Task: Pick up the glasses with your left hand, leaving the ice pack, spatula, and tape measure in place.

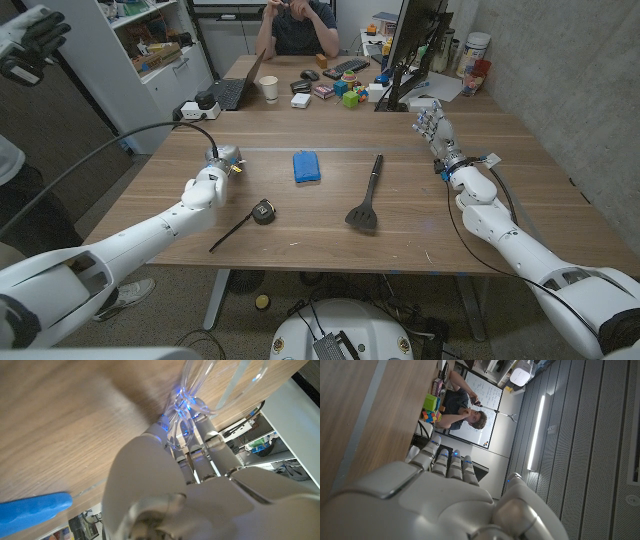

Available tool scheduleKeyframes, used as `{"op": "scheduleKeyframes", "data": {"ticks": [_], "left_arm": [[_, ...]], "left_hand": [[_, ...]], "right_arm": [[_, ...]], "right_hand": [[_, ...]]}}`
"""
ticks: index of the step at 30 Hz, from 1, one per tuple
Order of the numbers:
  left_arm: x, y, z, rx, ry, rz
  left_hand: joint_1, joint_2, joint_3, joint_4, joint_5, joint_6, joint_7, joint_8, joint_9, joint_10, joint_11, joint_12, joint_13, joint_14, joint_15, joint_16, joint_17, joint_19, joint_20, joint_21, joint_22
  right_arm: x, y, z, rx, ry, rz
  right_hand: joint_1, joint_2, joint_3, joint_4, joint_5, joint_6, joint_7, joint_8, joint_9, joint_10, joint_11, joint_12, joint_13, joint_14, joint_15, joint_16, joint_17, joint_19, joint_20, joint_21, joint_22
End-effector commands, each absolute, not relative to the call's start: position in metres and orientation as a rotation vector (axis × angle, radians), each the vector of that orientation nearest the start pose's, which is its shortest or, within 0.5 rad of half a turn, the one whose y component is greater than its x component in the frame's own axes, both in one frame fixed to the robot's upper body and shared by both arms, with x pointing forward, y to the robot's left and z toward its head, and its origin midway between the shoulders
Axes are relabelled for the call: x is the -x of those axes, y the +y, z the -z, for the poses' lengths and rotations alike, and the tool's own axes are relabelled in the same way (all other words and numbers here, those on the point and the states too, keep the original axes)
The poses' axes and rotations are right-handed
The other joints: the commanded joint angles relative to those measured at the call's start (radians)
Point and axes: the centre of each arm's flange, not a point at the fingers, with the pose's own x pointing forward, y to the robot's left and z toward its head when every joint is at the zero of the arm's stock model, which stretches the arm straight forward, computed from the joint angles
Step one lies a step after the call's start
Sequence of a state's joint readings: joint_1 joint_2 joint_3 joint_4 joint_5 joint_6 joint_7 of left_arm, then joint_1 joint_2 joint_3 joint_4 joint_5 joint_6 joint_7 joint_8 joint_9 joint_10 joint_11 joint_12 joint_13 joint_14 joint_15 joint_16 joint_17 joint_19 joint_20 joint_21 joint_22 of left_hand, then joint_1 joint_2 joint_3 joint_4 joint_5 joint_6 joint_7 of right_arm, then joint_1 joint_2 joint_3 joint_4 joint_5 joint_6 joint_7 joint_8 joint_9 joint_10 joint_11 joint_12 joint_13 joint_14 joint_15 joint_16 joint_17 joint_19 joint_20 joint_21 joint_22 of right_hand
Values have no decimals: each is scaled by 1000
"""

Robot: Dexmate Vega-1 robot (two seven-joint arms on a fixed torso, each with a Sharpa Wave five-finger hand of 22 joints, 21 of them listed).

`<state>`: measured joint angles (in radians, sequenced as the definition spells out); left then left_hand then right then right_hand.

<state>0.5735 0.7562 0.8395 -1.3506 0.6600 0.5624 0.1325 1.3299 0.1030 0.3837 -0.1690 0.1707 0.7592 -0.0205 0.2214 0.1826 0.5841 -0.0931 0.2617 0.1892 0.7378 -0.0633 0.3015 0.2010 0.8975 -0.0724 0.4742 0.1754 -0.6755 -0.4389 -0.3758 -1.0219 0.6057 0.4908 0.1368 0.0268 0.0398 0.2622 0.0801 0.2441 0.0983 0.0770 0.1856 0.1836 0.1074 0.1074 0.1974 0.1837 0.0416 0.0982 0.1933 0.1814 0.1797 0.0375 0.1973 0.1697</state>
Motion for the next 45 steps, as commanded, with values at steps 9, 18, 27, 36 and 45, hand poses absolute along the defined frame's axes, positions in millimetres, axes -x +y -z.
{"op": "scheduleKeyframes", "data": {"ticks": [9, 18, 27, 36, 45], "left_arm": [[-678, 345, 21, -1545, -247, -528], [-663, 345, 8, -1489, -285, -553], [-648, 344, -6, -1413, -336, -567], [-637, 341, -23, -1364, -356, -547], [-624, 336, -37, -1335, -382, -533]], "left_hand": [[101, 24, 46, -6, 5, 114, 37, 3, 11, 150, -31, -2, 3, 208, -171, 23, 1, 112, -73, 57, 7], [106, 20, 49, -4, 6, 119, 39, -1, 11, 164, -30, -7, 2, 242, -170, 24, 1, 121, -73, 66, 7], [107, 15, 49, -3, 8, 111, 28, -9, 11, 167, -34, -15, 1, 275, -170, 25, 2, 124, -70, 73, 7], [112, 10, 50, -4, 9, 106, 18, -15, 11, 165, -43, -23, 0, 290, -169, 22, 2, 122, -72, 77, 8], [115, 6, 52, -4, 11, 95, 14, -21, 11, 156, -37, -32, 1, 298, -168, 16, 3, 121, -73, 82, 8]], "right_arm": [[-682, -301, -15, 18, -725, -198], [-681, -300, -15, 21, -725, -205], [-679, -301, -14, 24, -727, -209], [-679, -300, -13, 24, -722, -212], [-679, -300, -14, 24, -727, -216]], "right_hand": [[7, -9, -6, 2, 8, 8, 6, 8, 2, 5, 3, 0, 5, 0, 1, 3, 3, -4, -12, 0, 4], [8, -10, -7, 2, 10, 8, 8, 7, 2, 2, 4, -1, 5, 0, 1, 2, 3, -6, -14, -1, 3], [9, -11, -9, 2, 11, 6, 10, 7, 2, 1, 5, -2, 5, -1, 0, 1, 2, -6, -15, -1, 3], [10, -11, -11, 3, 13, 4, 12, 6, 2, -2, 4, -3, 5, -2, -3, 0, 2, -9, -18, -3, 3], [11, -12, -13, 3, 14, 2, 13, 5, 2, -3, 6, -4, 5, -3, -4, -1, 2, -10, -20, -3, 3]]}}
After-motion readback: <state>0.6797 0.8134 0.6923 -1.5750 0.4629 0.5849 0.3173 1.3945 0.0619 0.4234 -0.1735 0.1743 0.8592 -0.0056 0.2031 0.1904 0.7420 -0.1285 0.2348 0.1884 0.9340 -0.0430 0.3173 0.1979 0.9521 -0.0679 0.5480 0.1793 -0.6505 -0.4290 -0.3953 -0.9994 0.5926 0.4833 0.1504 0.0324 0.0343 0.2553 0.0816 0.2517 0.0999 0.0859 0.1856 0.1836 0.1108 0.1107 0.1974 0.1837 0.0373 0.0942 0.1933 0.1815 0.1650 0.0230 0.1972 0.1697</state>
